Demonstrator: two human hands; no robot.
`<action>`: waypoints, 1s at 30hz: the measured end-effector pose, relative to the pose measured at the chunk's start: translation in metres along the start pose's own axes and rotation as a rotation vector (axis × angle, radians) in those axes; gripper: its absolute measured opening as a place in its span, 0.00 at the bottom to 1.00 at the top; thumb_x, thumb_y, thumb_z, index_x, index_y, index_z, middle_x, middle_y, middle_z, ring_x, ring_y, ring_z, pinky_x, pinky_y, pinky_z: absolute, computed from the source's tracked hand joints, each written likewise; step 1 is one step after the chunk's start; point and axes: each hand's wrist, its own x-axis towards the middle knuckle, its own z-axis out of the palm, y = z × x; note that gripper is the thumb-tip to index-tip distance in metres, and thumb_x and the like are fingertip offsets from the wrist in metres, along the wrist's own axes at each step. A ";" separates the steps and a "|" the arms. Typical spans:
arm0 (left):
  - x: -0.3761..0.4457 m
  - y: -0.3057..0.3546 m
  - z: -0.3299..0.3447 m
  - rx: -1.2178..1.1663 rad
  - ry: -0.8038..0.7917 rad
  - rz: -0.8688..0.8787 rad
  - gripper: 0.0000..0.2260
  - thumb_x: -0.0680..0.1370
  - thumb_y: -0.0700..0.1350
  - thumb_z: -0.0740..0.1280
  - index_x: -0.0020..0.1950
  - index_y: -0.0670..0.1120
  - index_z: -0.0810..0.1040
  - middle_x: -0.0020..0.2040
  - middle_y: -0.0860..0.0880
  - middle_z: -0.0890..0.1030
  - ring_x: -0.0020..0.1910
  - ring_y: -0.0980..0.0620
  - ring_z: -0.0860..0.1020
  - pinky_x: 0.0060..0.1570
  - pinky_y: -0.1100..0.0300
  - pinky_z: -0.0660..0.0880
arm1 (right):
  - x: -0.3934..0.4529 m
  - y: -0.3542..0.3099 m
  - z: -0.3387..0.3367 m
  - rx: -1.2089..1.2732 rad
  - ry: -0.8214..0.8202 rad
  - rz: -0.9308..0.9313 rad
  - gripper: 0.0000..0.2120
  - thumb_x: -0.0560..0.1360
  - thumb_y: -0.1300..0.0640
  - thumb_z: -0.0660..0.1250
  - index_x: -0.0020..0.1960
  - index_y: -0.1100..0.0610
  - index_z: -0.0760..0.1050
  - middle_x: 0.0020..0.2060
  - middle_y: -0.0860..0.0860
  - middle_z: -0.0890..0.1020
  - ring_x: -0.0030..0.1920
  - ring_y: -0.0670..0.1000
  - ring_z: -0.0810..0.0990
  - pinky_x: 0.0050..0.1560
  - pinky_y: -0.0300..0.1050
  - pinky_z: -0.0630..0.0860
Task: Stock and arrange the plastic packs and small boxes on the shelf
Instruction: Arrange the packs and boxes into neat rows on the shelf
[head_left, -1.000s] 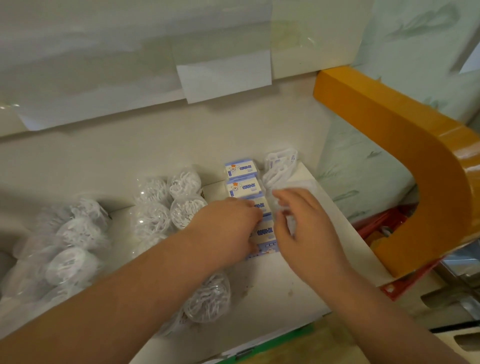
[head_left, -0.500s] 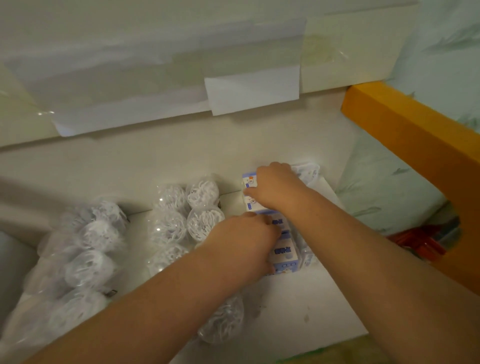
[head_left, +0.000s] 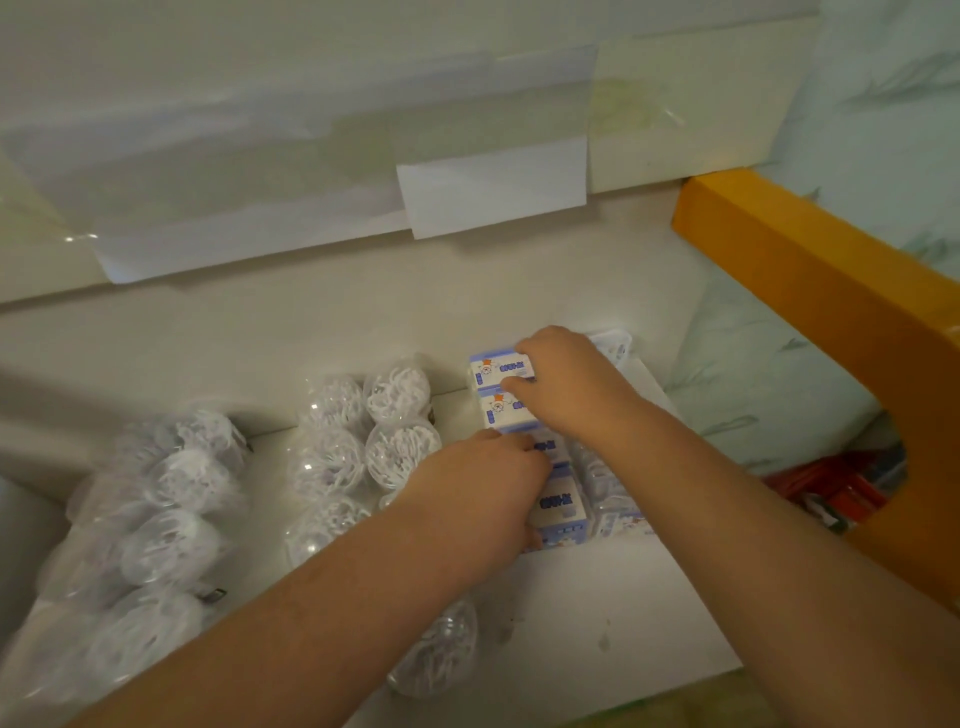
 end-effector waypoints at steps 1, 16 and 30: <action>0.000 0.000 0.000 -0.006 -0.003 -0.003 0.17 0.72 0.55 0.72 0.56 0.49 0.76 0.56 0.51 0.76 0.55 0.48 0.74 0.49 0.51 0.76 | -0.007 0.005 -0.003 0.034 0.037 -0.010 0.12 0.78 0.49 0.66 0.53 0.58 0.77 0.52 0.56 0.77 0.55 0.57 0.75 0.54 0.50 0.72; 0.021 0.003 -0.022 -0.083 0.016 -0.009 0.18 0.75 0.63 0.65 0.56 0.52 0.78 0.55 0.52 0.76 0.56 0.49 0.75 0.53 0.50 0.75 | -0.157 0.071 -0.014 0.258 0.314 0.184 0.18 0.78 0.51 0.65 0.67 0.49 0.73 0.63 0.42 0.73 0.64 0.47 0.72 0.63 0.44 0.71; 0.076 0.047 -0.006 0.044 -0.088 0.096 0.58 0.60 0.73 0.71 0.79 0.52 0.46 0.76 0.46 0.56 0.75 0.44 0.56 0.71 0.49 0.61 | -0.170 0.093 0.021 0.160 0.130 0.193 0.43 0.70 0.41 0.71 0.76 0.46 0.50 0.71 0.45 0.64 0.67 0.47 0.69 0.63 0.45 0.74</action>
